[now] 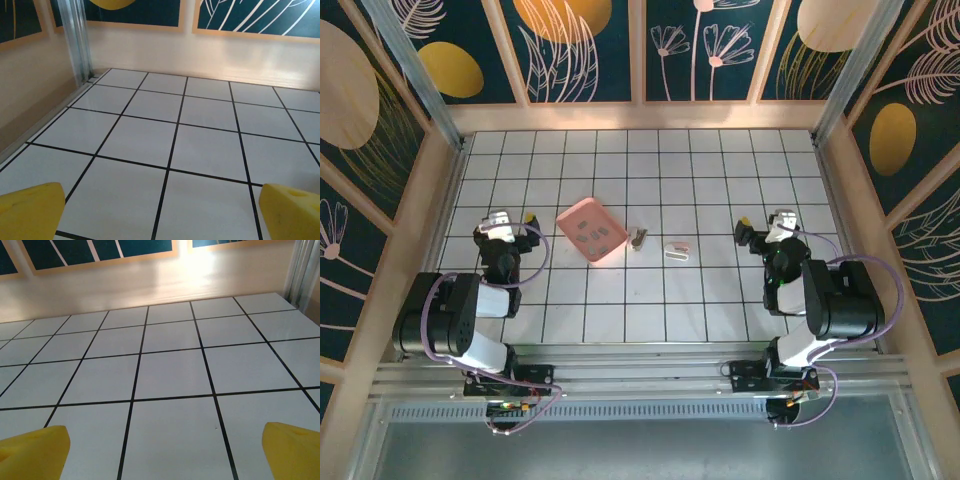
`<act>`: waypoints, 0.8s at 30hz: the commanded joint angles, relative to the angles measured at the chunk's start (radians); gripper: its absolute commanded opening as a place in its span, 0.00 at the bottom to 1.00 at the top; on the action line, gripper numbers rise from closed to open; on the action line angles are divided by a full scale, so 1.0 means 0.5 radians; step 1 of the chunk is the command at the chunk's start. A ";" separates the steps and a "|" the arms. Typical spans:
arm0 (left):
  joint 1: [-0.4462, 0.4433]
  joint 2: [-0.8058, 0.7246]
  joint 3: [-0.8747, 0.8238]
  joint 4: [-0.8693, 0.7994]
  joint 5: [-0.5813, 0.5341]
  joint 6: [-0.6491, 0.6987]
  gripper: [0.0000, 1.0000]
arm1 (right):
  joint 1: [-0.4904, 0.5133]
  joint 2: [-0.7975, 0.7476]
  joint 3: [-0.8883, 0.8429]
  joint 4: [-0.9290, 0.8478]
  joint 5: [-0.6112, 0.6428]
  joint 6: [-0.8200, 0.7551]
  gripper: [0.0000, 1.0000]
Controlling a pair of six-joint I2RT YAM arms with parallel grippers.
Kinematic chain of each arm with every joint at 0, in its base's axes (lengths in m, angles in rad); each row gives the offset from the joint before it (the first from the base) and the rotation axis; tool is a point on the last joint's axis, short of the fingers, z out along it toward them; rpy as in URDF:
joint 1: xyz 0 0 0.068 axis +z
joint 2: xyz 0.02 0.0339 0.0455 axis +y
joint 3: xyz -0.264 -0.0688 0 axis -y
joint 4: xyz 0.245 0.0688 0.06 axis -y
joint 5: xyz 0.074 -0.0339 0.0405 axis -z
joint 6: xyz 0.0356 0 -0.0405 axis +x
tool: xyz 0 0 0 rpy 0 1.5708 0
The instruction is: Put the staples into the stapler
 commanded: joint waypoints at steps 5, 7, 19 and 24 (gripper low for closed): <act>0.016 0.015 0.023 0.099 -0.019 0.025 0.99 | -0.014 0.017 0.035 0.101 0.045 0.024 0.99; 0.016 0.016 0.023 0.099 -0.019 0.025 0.99 | -0.015 0.017 0.035 0.101 0.045 0.025 0.99; 0.016 0.015 0.023 0.099 -0.019 0.025 0.99 | -0.028 0.016 0.044 0.083 0.026 0.036 0.99; 0.013 0.017 0.023 0.099 -0.019 0.025 0.99 | -0.028 0.016 0.044 0.080 0.026 0.034 0.99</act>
